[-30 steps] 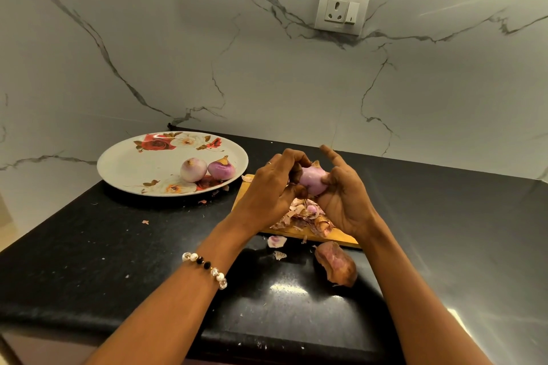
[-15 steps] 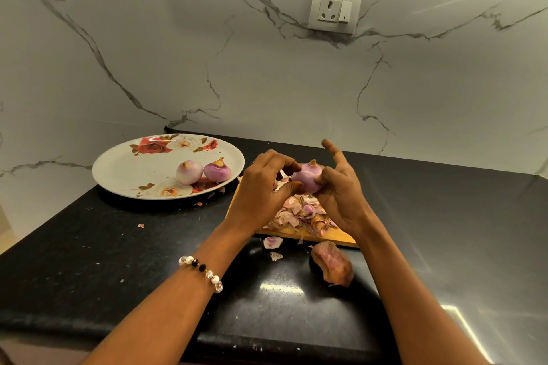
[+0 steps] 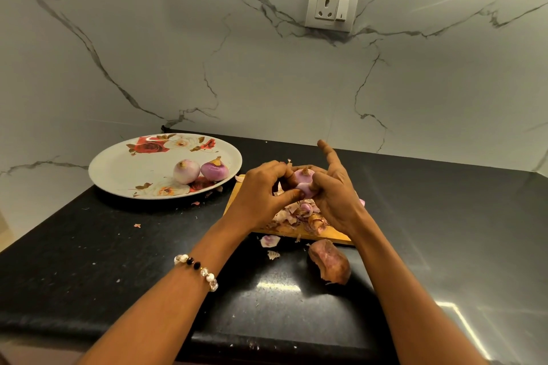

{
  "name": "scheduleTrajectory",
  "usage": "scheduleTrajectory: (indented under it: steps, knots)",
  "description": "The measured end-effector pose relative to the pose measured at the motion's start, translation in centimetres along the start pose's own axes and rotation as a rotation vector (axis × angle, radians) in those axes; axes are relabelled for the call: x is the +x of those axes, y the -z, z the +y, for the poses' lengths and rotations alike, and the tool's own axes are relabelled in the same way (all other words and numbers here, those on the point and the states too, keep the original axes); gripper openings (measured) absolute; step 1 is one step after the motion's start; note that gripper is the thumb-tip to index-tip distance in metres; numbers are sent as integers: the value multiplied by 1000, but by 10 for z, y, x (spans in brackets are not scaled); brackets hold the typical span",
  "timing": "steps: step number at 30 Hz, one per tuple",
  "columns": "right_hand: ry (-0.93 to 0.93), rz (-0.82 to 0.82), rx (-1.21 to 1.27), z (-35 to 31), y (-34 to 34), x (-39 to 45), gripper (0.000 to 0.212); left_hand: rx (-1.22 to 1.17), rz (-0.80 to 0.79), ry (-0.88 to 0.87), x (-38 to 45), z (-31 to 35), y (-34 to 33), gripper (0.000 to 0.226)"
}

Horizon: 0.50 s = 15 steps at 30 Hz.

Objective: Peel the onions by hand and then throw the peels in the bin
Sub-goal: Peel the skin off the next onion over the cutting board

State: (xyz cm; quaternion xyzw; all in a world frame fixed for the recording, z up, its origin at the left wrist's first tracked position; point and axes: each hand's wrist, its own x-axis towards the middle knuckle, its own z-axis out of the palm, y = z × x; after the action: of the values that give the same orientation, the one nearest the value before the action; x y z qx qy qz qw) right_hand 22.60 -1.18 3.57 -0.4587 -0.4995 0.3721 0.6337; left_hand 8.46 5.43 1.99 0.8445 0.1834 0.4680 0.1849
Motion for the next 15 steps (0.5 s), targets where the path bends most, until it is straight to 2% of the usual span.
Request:
scheduleTrajectory:
  steps: [5,8,15]
  knots:
    - [-45,39,54,0,-1,1,81,161,-7,-102,-1,-2,-3,18]
    - [-71,94,119,1,-4,3,75,253,20,-149,-2,-1,-5,18]
    - [-148,194,295,0,-9,6,73,363,44,-182,-3,2,-7,16]
